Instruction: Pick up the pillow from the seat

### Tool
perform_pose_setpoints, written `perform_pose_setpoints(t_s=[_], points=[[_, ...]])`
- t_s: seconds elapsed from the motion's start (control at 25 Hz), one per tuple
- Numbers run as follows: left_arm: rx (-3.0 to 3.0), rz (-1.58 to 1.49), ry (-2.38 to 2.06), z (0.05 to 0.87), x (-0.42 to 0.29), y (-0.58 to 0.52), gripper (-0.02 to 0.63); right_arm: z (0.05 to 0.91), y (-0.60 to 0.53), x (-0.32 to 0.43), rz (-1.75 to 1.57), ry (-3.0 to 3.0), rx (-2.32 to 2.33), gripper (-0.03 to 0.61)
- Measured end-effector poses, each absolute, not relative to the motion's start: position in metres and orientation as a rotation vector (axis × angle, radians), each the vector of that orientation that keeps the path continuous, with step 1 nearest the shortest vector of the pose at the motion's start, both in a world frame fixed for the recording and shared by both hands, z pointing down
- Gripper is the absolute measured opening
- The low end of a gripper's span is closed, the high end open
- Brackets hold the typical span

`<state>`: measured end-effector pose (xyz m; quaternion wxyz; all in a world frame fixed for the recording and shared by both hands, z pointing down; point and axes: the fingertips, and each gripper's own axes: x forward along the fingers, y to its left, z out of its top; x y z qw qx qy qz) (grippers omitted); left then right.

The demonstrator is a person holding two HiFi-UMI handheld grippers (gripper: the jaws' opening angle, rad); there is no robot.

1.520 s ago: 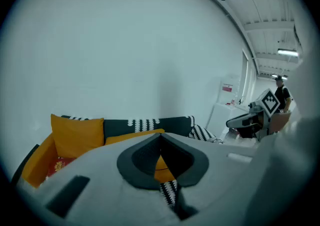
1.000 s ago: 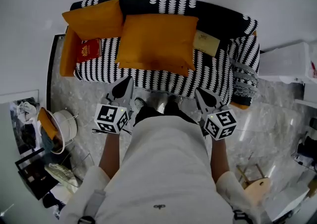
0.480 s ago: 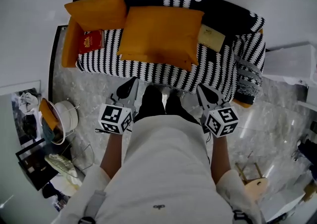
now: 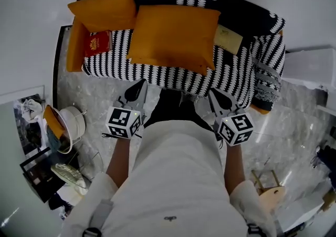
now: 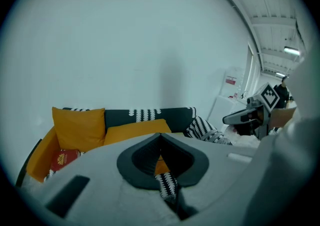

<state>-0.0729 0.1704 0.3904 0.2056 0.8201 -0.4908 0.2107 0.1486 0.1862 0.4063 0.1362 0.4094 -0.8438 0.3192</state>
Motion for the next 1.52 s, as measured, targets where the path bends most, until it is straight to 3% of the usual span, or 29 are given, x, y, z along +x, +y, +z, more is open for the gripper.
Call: perform_pose_setpoints(t_s=[1.32, 1.44, 1.52], points=[[2.265, 0.665, -1.021, 0.465, -0.174, -0.041, 0.012, 0.453, 0.002, 0.055, 1.021, -2.100, 1.343, 0.015], [2.258, 0.667, -0.991, 0.478, -0.180, -0.053, 0.012, 0.465, -0.002, 0.047, 1.031, -2.063, 1.322, 0.053], [2.254, 0.673, -0.973, 0.487, -0.182, -0.062, 0.014, 0.473, -0.003, 0.046, 1.044, -2.032, 1.307, 0.116]])
